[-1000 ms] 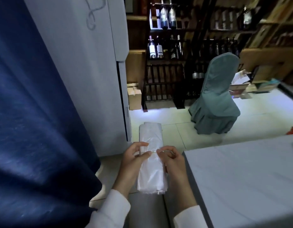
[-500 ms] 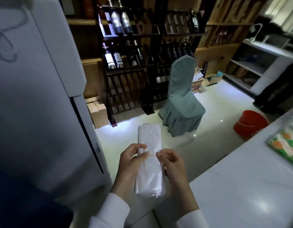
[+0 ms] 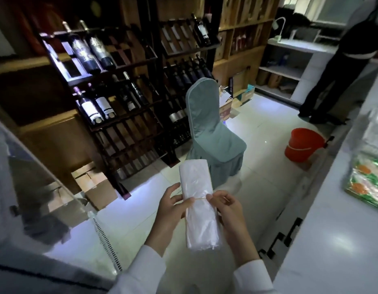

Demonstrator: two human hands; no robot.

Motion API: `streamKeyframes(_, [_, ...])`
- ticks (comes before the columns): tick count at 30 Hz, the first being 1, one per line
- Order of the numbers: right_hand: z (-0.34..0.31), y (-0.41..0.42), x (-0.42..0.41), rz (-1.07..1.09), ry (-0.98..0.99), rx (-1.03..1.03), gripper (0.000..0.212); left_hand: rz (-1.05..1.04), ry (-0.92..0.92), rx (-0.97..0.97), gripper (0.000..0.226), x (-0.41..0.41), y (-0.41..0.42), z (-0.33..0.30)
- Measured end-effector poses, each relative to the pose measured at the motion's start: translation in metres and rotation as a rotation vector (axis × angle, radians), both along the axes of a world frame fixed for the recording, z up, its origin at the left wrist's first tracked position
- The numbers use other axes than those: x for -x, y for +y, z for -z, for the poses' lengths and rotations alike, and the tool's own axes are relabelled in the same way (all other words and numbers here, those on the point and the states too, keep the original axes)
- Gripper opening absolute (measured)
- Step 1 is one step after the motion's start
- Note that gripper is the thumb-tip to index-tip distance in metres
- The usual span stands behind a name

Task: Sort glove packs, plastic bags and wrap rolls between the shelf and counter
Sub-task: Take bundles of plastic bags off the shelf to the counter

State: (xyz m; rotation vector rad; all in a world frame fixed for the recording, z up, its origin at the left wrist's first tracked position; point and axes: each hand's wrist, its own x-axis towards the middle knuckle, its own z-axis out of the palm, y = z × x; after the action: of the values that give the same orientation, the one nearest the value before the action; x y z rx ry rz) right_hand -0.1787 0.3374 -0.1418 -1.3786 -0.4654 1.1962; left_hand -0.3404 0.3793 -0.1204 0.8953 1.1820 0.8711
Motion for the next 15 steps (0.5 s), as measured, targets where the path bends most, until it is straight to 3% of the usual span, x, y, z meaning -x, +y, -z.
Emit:
streamKeyframes(5, [-0.007, 0.051, -0.054, 0.124, -0.034, -0.017, 0.024, 0.163, -0.038, 0.035, 0.046, -0.05, 0.067, -0.008])
streamKeyframes(11, [0.002, 0.065, -0.117, 0.319, -0.057, -0.01, 0.02, 0.322, -0.082, 0.128, 0.065, -0.128, 0.118, 0.003])
streamKeyframes(15, [0.014, 0.065, -0.162, 0.458, -0.043, 0.015, 0.021, 0.438, -0.111, 0.212, 0.058, -0.18, 0.15, 0.013])
